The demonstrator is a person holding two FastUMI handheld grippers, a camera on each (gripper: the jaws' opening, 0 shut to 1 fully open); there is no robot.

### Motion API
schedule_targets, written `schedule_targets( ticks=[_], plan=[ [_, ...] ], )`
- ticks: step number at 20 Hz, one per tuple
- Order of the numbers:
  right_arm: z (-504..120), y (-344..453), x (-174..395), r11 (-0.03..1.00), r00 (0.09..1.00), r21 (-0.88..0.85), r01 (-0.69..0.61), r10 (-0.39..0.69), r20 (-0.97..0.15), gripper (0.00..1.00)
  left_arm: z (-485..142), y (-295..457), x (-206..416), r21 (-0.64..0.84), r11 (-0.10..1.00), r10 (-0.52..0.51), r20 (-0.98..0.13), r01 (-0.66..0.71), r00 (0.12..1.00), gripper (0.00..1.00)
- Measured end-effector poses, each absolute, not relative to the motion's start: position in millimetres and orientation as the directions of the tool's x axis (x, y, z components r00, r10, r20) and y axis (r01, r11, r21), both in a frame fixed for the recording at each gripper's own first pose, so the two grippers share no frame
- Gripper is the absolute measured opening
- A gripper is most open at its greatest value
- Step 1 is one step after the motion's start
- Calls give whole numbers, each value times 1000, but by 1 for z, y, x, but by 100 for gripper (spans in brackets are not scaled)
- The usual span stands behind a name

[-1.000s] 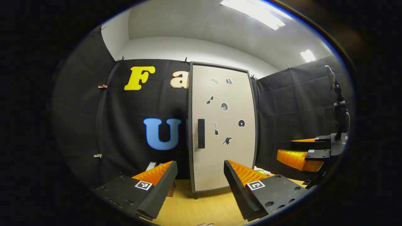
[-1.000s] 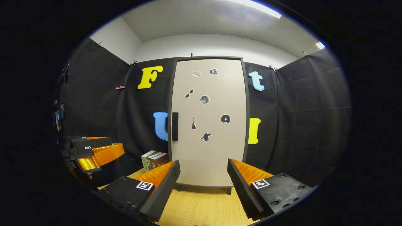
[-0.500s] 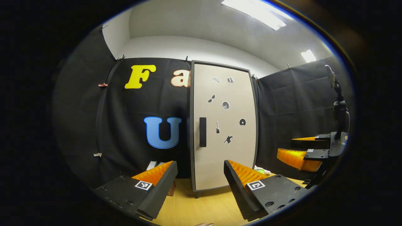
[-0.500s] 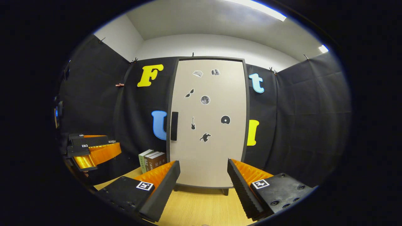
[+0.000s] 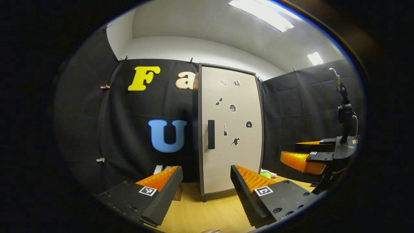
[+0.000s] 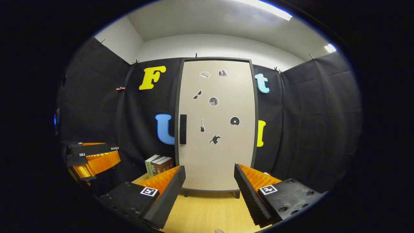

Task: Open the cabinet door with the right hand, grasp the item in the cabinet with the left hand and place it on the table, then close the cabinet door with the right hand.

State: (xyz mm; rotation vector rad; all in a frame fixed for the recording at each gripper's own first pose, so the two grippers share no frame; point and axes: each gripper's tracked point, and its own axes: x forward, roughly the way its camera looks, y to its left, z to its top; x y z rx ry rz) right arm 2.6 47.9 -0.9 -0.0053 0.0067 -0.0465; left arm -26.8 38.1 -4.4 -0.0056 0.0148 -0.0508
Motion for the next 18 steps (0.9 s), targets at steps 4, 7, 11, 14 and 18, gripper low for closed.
schedule_targets(
  ticks=[4,7,11,14,18],
  plan=[
    [7,69,17,999,999,19,28,-29,14,97,-6,53,-40,-10,999,-47,-15,47,999,94],
    [16,86,37,1000,999,-4,-4,4,38,97,-7,63,-44,-19,1000,-24,-18,24,1000,94],
    [29,105,81,999,995,-22,-50,52,86,97,-15,73,-45,-73,997,21,-39,-24,999,93],
    [28,122,120,996,994,10,-87,86,68,97,-24,81,-40,-88,994,54,-59,-59,997,94],
    [29,132,171,996,994,34,-81,78,74,95,-41,86,-36,-140,986,77,-106,-92,991,94]
  ],
)
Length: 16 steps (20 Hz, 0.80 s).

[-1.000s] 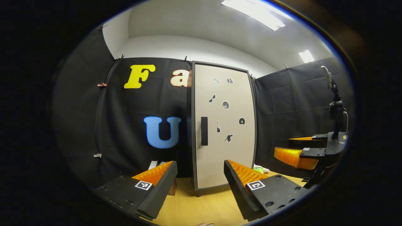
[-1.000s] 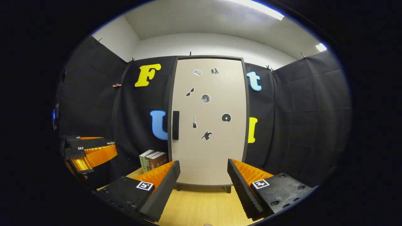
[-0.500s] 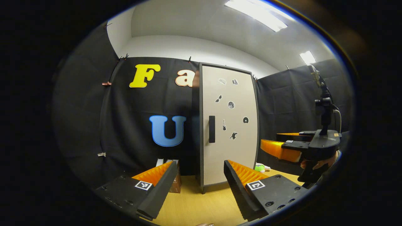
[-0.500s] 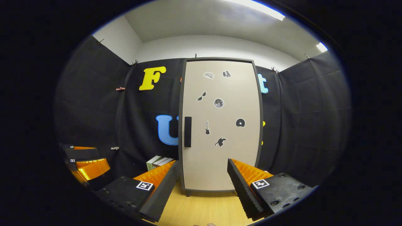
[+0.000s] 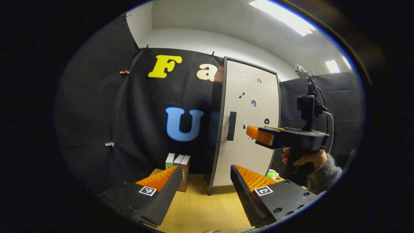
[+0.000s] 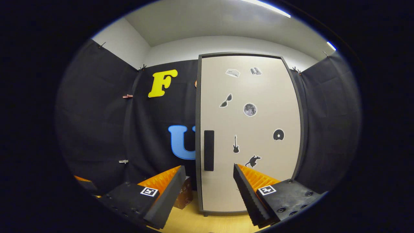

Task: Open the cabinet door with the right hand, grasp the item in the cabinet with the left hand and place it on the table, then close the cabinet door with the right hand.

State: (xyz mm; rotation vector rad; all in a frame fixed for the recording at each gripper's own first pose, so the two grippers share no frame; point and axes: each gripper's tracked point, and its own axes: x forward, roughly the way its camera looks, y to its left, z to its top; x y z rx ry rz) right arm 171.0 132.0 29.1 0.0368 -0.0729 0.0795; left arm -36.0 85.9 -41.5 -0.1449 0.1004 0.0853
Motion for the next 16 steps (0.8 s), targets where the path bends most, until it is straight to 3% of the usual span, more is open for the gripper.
schedule_targets(
  ticks=[4,6,15,16],
  plan=[
    [28,135,214,999,995,18,-35,33,94,95,-50,93,-29,-158,981,99,-113,-116,989,94],
    [26,139,233,999,995,31,-24,21,100,89,-53,93,-27,-169,979,99,-113,-117,989,94],
    [12,144,299,997,995,70,42,-48,85,85,-55,98,-27,-201,970,117,-120,-139,986,94],
    [12,140,305,996,994,60,60,-66,91,81,-54,99,-28,-205,968,122,-115,-144,986,94]
  ],
)
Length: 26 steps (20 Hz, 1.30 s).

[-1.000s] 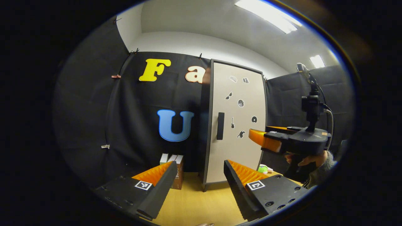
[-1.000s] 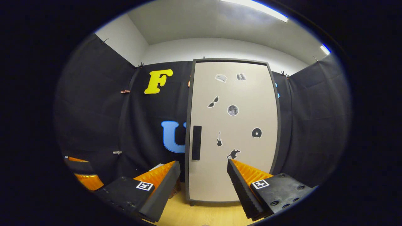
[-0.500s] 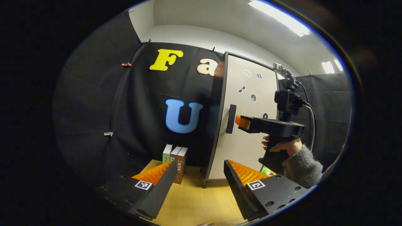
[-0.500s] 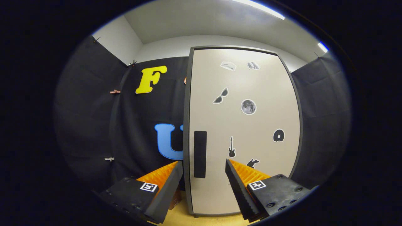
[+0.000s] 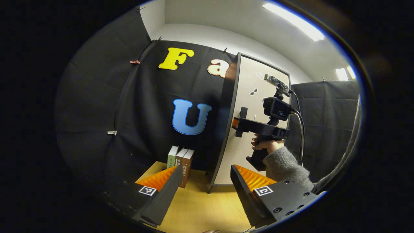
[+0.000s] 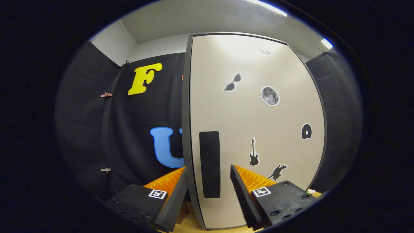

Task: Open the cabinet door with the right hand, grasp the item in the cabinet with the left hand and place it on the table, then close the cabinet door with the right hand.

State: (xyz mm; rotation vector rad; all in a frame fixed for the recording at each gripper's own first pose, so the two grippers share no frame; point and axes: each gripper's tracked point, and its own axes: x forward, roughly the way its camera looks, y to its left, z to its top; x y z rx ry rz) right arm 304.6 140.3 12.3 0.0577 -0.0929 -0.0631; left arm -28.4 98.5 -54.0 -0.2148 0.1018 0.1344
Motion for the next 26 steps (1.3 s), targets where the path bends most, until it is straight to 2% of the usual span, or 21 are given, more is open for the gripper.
schedule_targets(
  ticks=[1,3,4,6,8,10,11,13,14,15,16,17,18,19,26],
  plan=[
    [12,138,310,996,992,54,73,-78,97,63,-53,98,-29,-214,966,120,-113,-142,986,94],
    [10,137,317,995,991,60,85,-90,97,53,-54,100,-29,-211,966,128,-114,-150,985,94],
    [10,136,321,995,992,62,82,-88,93,58,-54,99,-29,-204,967,132,-117,-154,984,94],
    [8,144,325,996,994,73,59,-66,86,57,-55,102,-29,-198,967,136,-121,-158,983,94],
    [8,142,325,995,991,38,88,-91,95,38,-55,102,-30,-197,967,139,-123,-162,983,94],
    [7,142,328,994,989,4,111,-111,102,38,-55,104,-33,-188,968,147,-121,-168,982,94],
    [6,142,326,994,989,10,112,-113,93,31,-54,105,-34,-185,968,150,-120,-171,981,94],
    [5,142,327,995,991,16,102,-103,79,31,-54,107,-37,-182,968,154,-122,-174,981,94],
    [6,142,326,995,991,1,100,-100,84,19,-54,108,-40,-183,968,154,-121,-174,981,94],
    [5,141,326,995,992,-19,98,-96,78,18,-52,107,-42,-184,968,152,-119,-172,981,94],
    [5,141,326,995,993,-30,95,-93,74,12,-51,107,-46,-182,968,150,-117,-170,982,94],
    [4,140,326,995,994,-26,92,-90,61,19,-49,107,-50,-177,970,151,-112,-170,982,94],
    [4,142,325,996,995,-17,86,-85,53,19,-47,109,-54,-170,970,154,-106,-171,982,94],
    [4,141,322,997,996,-16,77,-76,48,6,-44,110,-58,-166,971,157,-99,-172,983,94],
    [12,139,261,999,999,-3,-42,42,25,6,-43,102,-88,-161,978,118,-93,-131,989,94]
  ],
)
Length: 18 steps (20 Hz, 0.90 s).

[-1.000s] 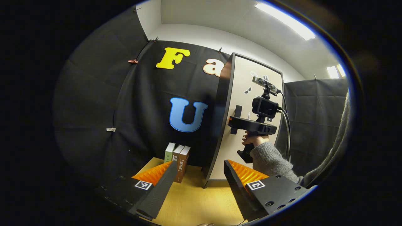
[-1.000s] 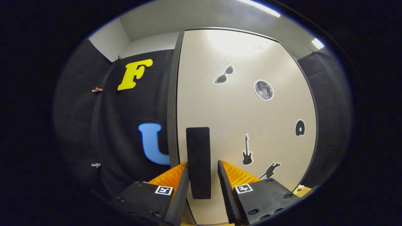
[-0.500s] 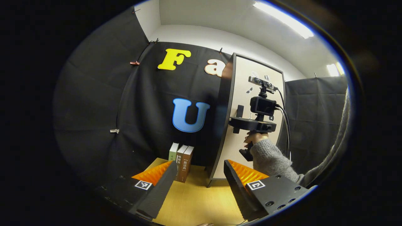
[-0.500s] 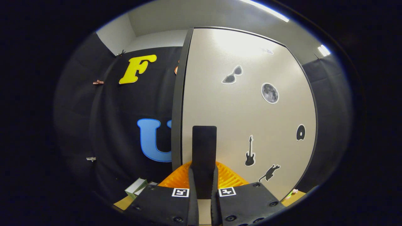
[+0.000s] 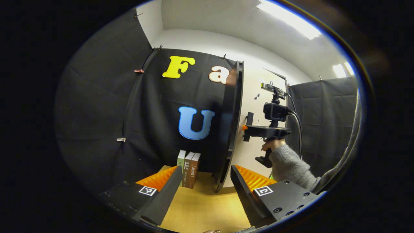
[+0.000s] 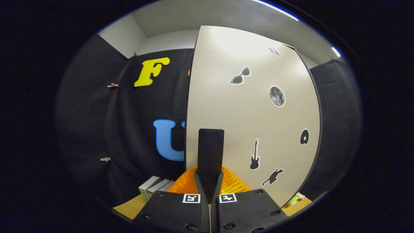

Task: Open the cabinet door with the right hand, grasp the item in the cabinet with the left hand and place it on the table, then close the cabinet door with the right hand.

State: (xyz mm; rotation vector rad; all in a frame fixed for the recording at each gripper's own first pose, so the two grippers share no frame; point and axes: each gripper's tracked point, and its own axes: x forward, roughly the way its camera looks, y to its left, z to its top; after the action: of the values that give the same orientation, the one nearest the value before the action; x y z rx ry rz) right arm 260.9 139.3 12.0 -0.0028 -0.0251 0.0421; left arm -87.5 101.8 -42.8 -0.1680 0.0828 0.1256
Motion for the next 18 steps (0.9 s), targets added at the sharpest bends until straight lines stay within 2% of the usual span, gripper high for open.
schedule_targets(
  ticks=[6,10,16,17,18],
  plan=[
    [18,126,211,993,993,3,-119,119,13,6,-46,74,-89,-115,991,53,-113,-66,992,94],
    [23,109,177,988,987,-5,-157,157,-17,6,-26,36,-77,-155,988,-5,-68,-6,998,93],
    [30,74,141,989,989,0,-145,145,-19,6,-27,-9,-57,-125,986,-118,-54,110,992,94],
    [29,68,137,991,991,2,-133,133,-21,6,-29,-17,-54,-132,982,-146,-59,137,988,90],
    [29,61,132,993,993,5,-117,117,-25,6,-31,-24,-49,-137,977,-173,-62,163,983,93]
  ],
)
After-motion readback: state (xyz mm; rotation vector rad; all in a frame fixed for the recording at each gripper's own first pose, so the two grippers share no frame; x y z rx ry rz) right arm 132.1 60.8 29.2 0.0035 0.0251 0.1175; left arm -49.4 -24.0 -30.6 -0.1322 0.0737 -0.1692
